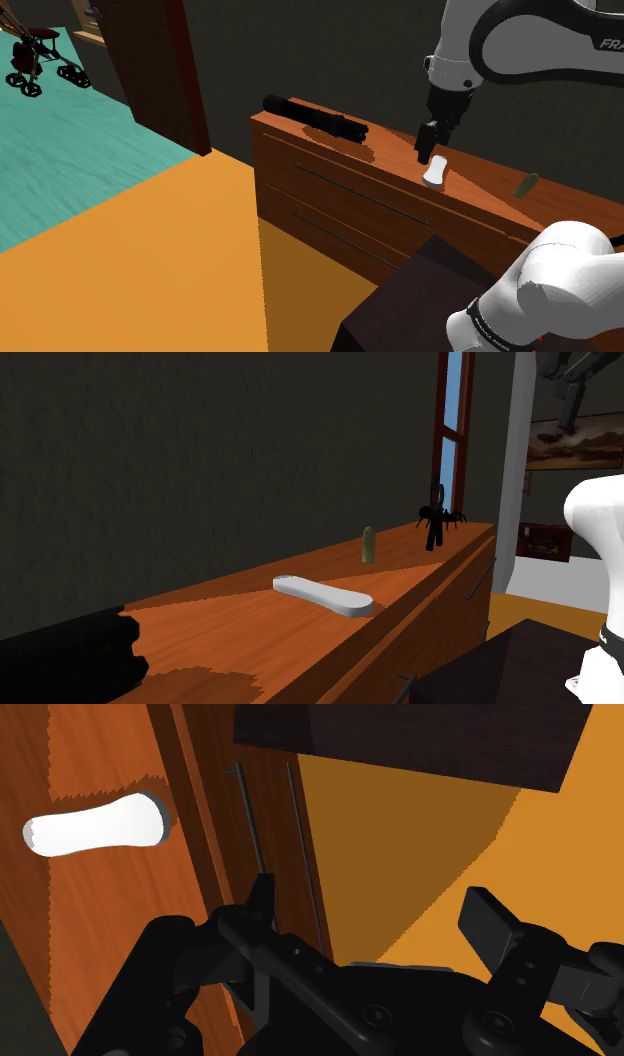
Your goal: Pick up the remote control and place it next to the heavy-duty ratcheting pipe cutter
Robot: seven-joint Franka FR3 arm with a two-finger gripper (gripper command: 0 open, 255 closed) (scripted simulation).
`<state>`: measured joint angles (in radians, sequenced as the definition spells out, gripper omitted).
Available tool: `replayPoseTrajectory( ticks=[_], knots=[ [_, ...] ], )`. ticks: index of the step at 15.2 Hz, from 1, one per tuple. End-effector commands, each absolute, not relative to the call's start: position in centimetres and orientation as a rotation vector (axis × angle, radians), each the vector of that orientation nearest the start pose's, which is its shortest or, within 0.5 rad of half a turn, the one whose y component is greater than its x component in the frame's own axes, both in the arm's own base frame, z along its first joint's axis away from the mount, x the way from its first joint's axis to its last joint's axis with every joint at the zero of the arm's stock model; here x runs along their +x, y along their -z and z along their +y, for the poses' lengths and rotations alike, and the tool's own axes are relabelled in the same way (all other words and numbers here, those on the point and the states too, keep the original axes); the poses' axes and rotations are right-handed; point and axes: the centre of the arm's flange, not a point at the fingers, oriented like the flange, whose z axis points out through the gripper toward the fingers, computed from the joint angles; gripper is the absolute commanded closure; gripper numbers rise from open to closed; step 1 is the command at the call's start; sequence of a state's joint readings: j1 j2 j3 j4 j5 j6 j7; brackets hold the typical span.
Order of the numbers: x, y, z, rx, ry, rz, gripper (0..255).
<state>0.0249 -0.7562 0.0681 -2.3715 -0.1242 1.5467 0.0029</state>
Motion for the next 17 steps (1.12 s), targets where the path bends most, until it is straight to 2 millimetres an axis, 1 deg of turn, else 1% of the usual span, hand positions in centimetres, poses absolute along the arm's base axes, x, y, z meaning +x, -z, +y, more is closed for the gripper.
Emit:
replayPoseTrajectory(
  ticks=[1, 5, 9, 13, 17],
  knots=[
    [31.1, -57.3, 2.1, -3.311, -0.105, -0.118, 0],
    [34.2, -55.1, -1.9, -3.29, -0.092, 0.127, 0],
    [36.8, -52.9, -6.3, -3.251, -0.08, 0.369, 0],
    [38.8, -50.6, -11.0, -3.193, -0.067, 0.604, 0],
    [40.1, -48.3, -15.9, -3.117, -0.053, 0.833, 0]
  ],
)
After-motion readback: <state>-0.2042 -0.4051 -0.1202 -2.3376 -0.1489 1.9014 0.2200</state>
